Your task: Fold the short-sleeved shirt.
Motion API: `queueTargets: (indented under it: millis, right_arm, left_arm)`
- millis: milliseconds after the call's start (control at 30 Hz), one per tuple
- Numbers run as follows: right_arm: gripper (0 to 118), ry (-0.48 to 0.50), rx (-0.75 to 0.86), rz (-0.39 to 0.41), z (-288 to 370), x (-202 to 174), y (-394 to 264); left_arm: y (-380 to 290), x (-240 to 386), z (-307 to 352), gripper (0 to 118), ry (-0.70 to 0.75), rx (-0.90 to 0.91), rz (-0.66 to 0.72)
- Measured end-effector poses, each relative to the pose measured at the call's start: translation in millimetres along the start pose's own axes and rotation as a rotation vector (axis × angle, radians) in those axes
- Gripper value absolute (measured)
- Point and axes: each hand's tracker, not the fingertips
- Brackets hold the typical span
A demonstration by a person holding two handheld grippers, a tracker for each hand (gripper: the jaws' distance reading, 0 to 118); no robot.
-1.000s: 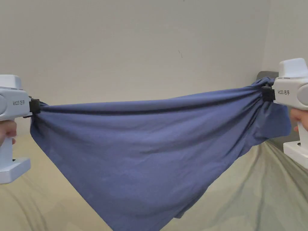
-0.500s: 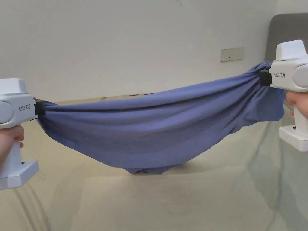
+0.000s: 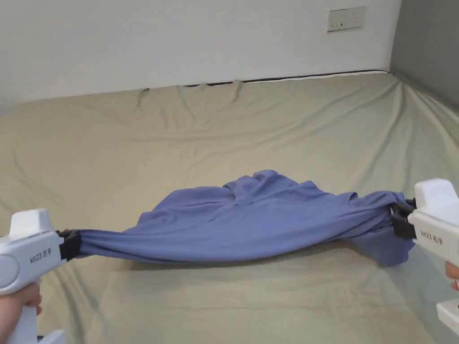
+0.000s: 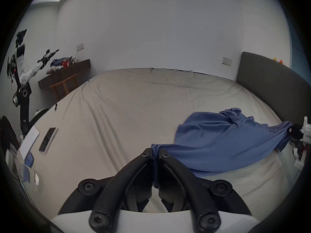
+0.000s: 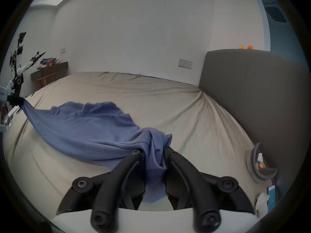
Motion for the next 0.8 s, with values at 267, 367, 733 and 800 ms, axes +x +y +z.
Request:
queueTargets:
  millis: [267,367,733,800]
  right_arm:
    - [18,0.045,0.057,-0.074,97.4,11.7,-20.5]
    - [18,0.082,0.052,-0.058,136.0,15.9,-36.0]
    - [18,0.076,-0.117,0.03,164.0,15.2,-111.9]
    - [18,0.068,-0.139,0.011,154.7,13.9,-122.6]
  left_arm:
    - [-30.7,-18.0,98.1,2,-0.064,0.07,0.033]
    - [-50.5,-25.3,129.4,2,-0.08,0.049,0.035]
    - [-145.3,-18.9,137.9,2,-0.061,-0.147,-0.096]
    - [-158.1,-18.7,125.0,2,-0.043,-0.187,-0.07]
